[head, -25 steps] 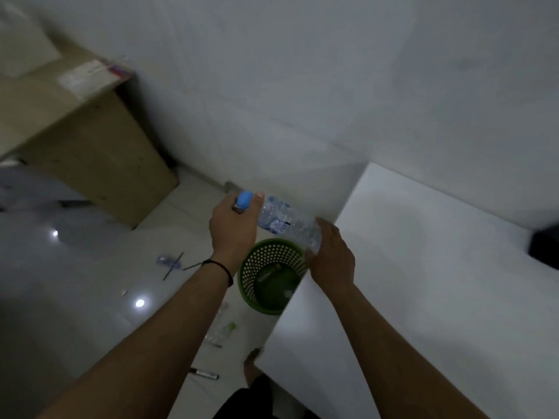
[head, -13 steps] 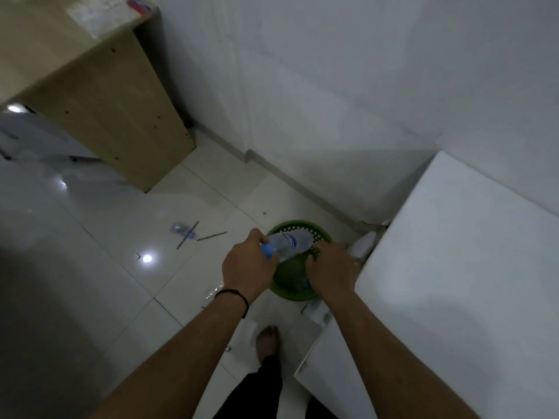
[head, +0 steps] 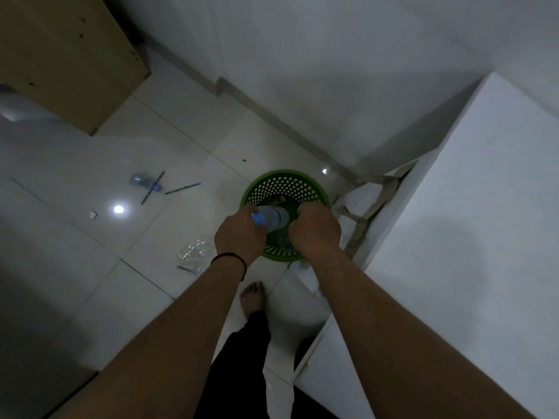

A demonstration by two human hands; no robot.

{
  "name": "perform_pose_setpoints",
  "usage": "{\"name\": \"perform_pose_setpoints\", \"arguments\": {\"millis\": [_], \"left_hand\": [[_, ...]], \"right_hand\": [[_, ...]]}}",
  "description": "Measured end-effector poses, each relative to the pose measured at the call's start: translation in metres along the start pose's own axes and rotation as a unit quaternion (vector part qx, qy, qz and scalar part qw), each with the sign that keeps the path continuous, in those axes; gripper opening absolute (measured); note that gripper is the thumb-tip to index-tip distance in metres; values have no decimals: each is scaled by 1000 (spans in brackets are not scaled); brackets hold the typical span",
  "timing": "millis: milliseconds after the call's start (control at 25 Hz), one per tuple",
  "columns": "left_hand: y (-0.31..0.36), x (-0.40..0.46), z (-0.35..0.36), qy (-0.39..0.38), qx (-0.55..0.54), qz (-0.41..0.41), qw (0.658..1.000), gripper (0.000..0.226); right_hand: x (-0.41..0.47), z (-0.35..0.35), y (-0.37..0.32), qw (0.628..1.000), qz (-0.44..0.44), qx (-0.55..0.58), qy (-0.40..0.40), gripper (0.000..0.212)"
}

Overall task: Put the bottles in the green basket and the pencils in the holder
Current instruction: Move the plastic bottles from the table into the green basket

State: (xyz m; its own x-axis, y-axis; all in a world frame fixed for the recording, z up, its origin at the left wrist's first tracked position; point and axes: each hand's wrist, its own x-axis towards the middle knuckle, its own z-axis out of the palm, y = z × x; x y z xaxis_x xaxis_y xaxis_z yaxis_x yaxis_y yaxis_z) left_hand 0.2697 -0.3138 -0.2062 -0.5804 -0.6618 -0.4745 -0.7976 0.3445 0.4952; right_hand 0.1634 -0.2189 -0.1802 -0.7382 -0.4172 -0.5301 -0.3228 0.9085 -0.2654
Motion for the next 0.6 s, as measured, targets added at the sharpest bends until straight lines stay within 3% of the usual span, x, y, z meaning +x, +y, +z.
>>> {"name": "perform_pose_setpoints", "arguments": {"millis": [280, 600], "left_hand": [[17, -18, -24, 12, 34, 9, 999, 19], [35, -120, -77, 152, 98, 87, 980, 23]], "right_hand": [[-27, -25, -3, 1000, -26, 5, 14, 8], [-122, -65, -13, 976, -162, 12, 143, 22]]}}
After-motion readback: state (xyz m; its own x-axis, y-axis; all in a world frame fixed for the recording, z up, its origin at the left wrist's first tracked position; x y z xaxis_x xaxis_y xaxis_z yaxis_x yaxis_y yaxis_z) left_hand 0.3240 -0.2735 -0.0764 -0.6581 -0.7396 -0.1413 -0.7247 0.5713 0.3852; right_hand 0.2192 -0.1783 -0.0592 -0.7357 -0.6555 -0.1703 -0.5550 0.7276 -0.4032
